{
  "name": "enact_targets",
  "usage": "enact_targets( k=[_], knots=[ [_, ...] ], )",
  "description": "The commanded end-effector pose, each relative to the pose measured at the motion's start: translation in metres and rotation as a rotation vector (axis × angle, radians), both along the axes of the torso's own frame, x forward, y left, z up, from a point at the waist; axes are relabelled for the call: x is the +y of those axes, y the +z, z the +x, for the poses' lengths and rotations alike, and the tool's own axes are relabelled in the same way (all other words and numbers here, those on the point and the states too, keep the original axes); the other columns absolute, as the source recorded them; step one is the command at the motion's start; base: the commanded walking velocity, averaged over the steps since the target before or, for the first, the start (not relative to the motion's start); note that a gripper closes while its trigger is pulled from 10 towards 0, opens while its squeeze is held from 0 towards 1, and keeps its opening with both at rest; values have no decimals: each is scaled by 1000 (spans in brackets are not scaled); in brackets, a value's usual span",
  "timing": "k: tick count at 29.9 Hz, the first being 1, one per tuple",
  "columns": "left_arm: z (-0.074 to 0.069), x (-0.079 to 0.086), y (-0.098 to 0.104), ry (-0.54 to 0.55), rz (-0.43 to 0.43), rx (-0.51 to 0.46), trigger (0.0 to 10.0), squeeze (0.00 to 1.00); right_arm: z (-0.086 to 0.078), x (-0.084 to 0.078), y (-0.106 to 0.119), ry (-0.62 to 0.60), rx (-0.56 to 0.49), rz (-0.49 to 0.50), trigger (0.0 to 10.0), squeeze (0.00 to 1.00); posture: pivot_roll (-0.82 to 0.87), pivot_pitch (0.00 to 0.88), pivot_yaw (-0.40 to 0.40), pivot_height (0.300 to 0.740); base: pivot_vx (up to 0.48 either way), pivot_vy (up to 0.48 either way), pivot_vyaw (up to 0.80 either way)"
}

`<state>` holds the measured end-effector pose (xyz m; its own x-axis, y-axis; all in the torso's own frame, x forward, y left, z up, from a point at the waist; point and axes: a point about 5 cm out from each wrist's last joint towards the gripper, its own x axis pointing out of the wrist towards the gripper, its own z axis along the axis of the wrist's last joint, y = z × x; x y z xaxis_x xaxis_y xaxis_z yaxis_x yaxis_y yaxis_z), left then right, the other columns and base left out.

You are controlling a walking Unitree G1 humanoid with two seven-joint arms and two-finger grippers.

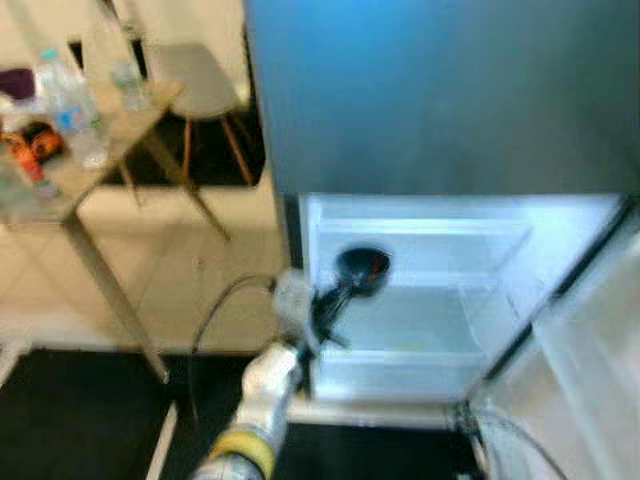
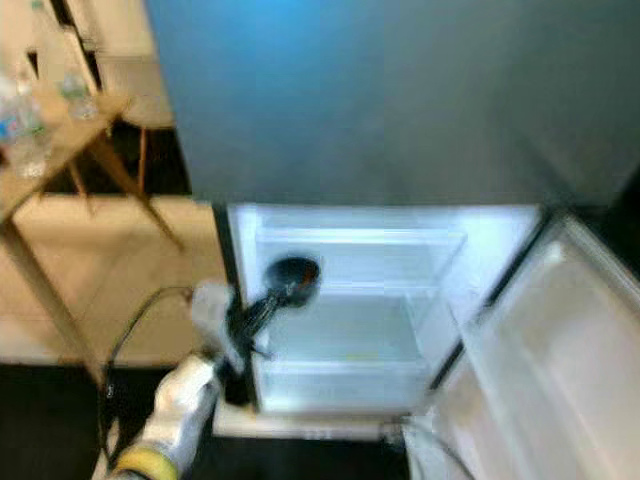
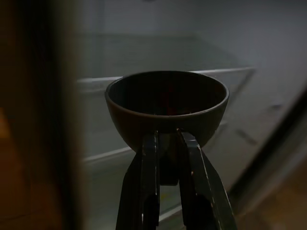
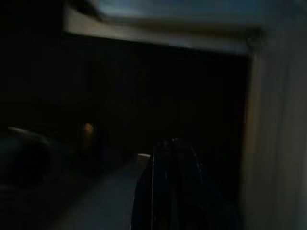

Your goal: Restocking fridge

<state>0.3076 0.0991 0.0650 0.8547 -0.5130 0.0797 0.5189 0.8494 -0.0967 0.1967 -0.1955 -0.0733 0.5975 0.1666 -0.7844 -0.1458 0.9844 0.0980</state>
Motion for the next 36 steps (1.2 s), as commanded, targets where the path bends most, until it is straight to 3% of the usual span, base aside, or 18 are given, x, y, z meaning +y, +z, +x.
enact_targets(
  k=[1,7,17,31,36],
  knots=[
    [-1,-7,0,-22,-4,-3,10000,0,-11,-9,-5,-14,35,-21,10000,0,-53,30,24,740,334,0,0],
    [-1,-7,0,-29,1,-3,10000,0,-11,-7,-5,-15,32,-17,10000,0,-56,29,30,740,330,0,0],
    [-4,-14,0,-80,-1,-1,10000,0,-10,-6,-5,-18,29,-14,10000,0,-54,29,34,740,24,0,0],
    [-3,-14,1,-82,13,-9,10000,0,-10,-5,-5,-16,29,-15,10000,0,-53,19,36,740,0,-390,0],
    [-2,-14,2,-82,0,-8,10000,0,-10,-5,-5,-16,27,-13,10000,0,-53,20,38,740,0,0,0]
  ],
)
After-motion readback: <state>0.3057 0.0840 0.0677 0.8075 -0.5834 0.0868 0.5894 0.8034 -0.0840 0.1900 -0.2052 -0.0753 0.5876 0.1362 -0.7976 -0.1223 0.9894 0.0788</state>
